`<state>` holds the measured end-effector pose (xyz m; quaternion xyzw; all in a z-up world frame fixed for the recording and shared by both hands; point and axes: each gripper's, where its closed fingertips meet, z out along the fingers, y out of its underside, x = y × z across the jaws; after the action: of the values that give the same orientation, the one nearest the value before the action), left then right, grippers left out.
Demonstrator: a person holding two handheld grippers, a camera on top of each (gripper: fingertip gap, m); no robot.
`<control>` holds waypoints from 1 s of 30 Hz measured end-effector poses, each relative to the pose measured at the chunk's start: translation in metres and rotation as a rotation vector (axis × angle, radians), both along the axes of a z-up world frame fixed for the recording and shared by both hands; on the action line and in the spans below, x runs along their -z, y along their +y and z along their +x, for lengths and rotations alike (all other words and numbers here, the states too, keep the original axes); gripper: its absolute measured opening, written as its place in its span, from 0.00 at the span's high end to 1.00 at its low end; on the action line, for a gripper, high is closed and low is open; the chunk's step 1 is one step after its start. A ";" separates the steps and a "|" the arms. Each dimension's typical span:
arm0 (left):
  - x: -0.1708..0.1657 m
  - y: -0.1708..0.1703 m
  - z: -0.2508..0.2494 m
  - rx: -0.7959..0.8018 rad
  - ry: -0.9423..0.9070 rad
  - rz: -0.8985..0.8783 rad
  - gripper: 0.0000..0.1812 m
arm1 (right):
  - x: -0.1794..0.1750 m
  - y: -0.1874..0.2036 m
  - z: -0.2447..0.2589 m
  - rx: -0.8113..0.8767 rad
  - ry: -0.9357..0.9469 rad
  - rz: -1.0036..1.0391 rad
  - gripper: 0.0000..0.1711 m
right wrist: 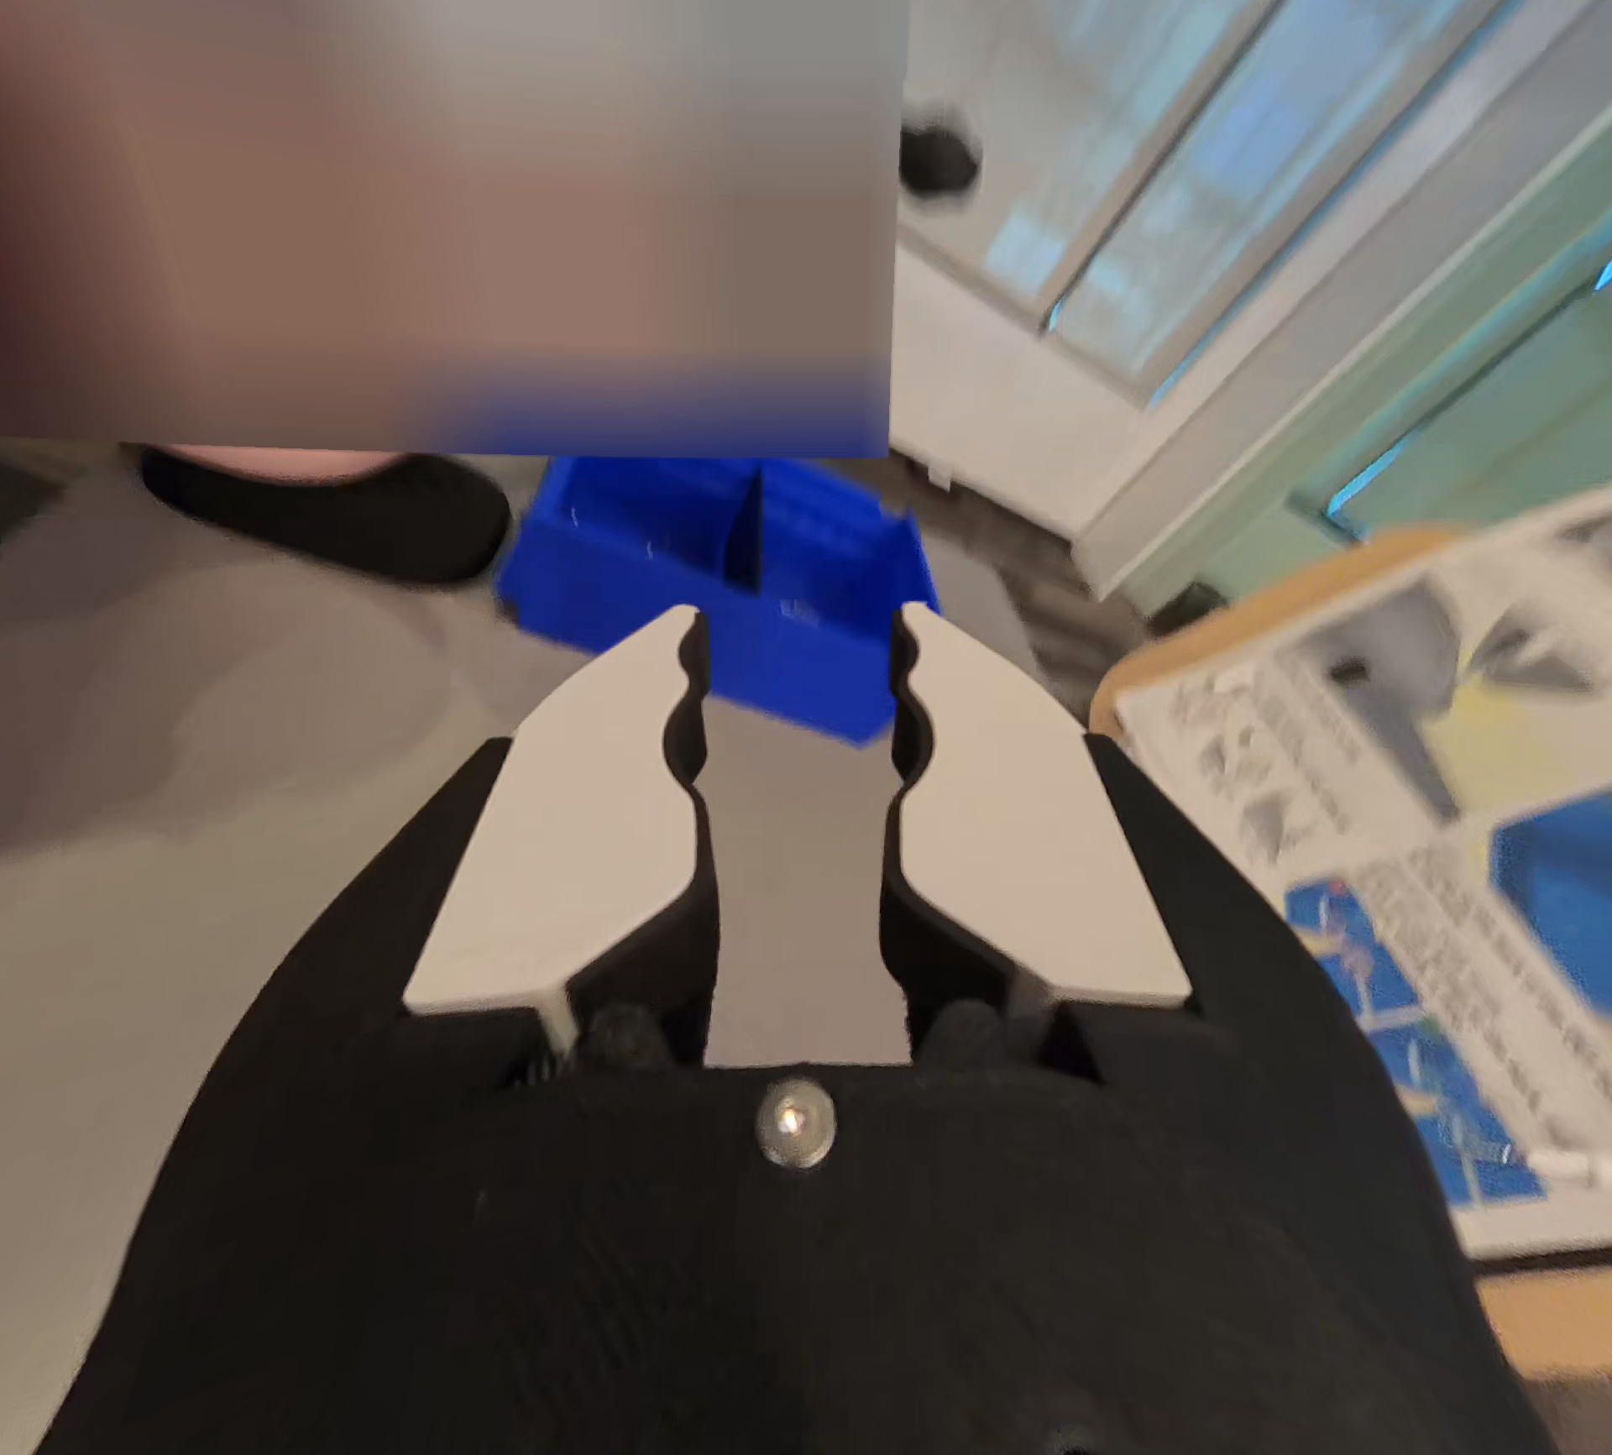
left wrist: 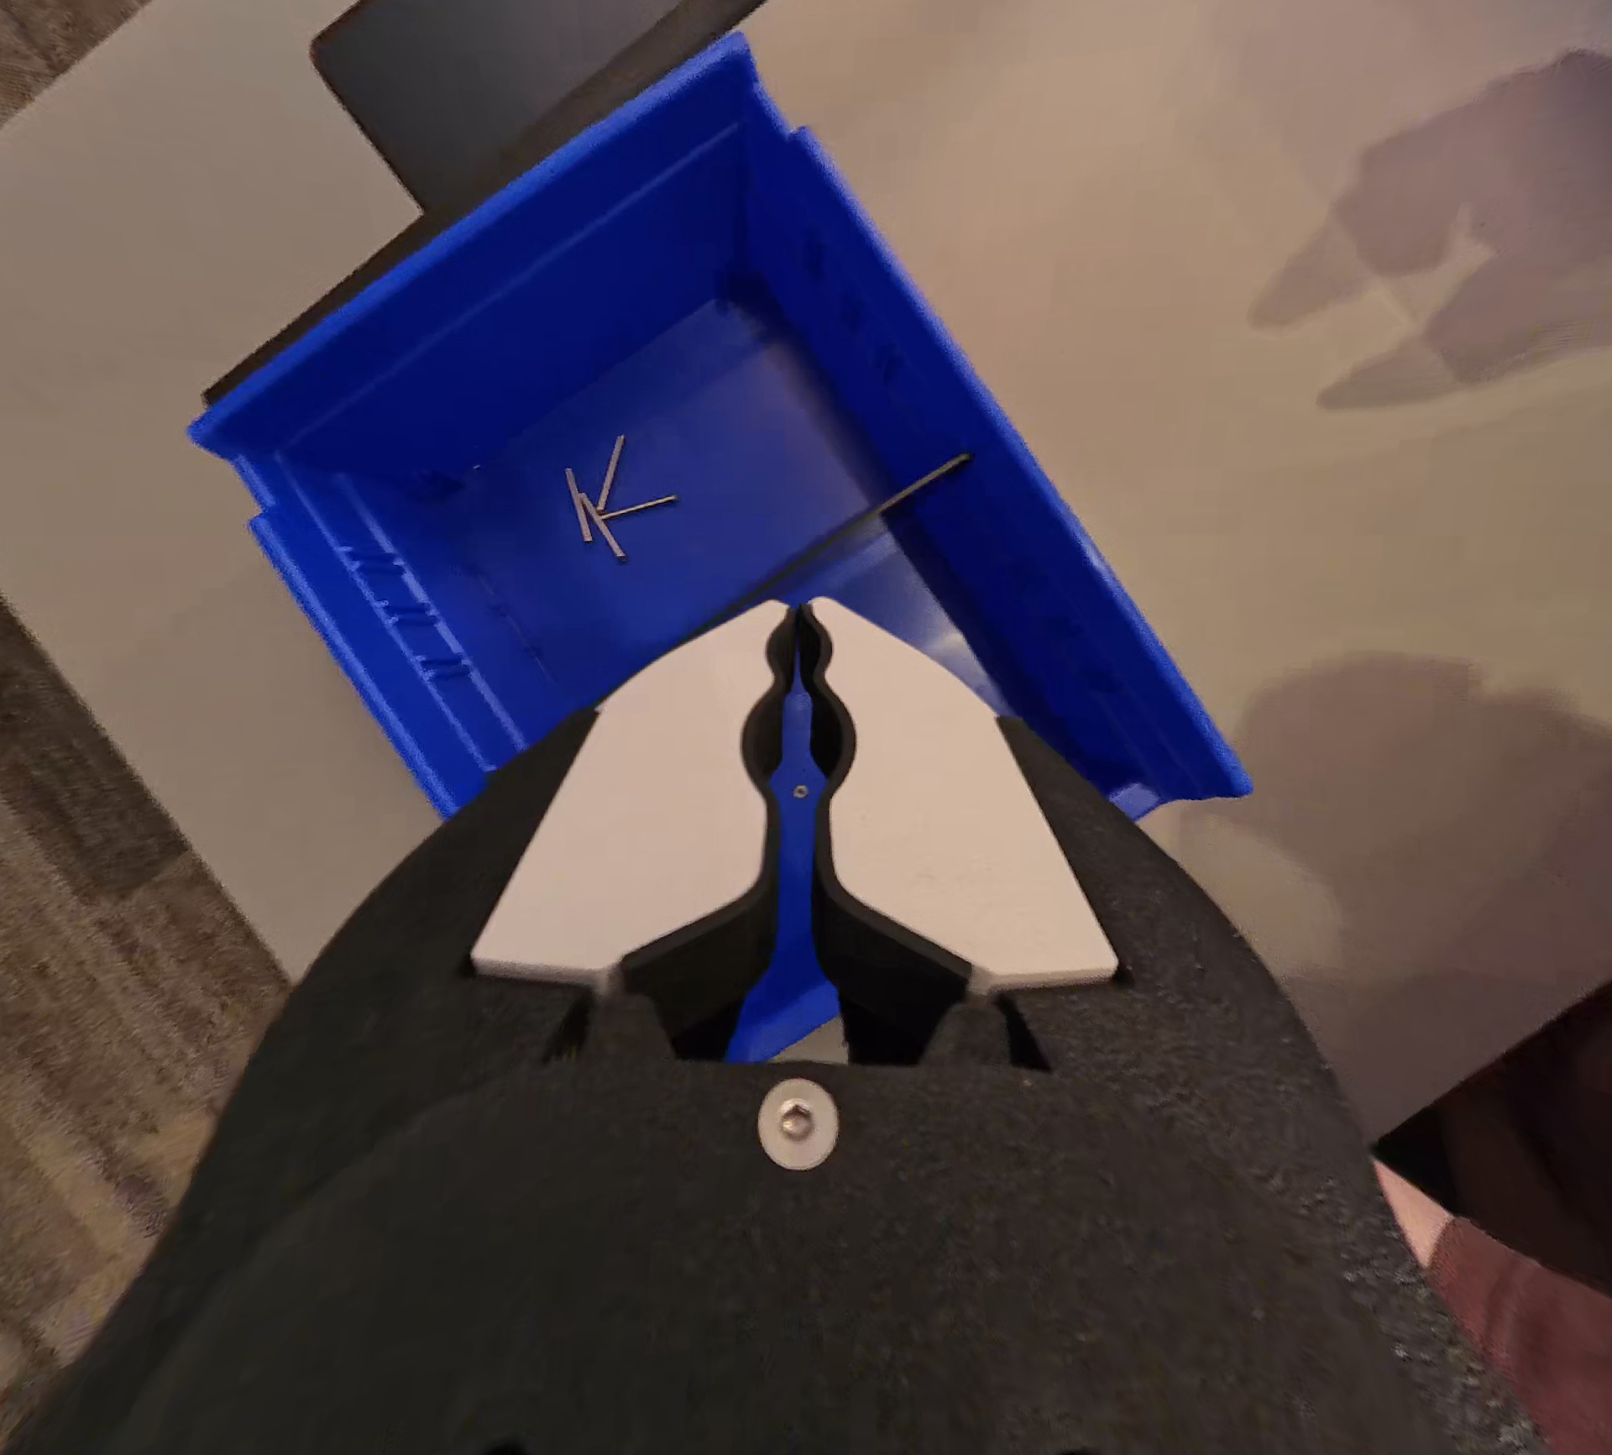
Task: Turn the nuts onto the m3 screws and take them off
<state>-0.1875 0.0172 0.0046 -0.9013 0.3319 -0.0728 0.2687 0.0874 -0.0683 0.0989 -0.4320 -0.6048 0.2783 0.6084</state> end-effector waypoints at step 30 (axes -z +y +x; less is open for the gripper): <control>0.128 -0.041 -0.058 -0.426 0.148 -0.608 0.94 | 0.005 -0.010 0.003 0.015 -0.123 -0.033 0.74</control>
<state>-0.2453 -0.0241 -0.1229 -0.9915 0.1188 -0.0454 -0.0268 0.0905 -0.0788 0.0944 -0.4629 -0.6329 0.2565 0.5650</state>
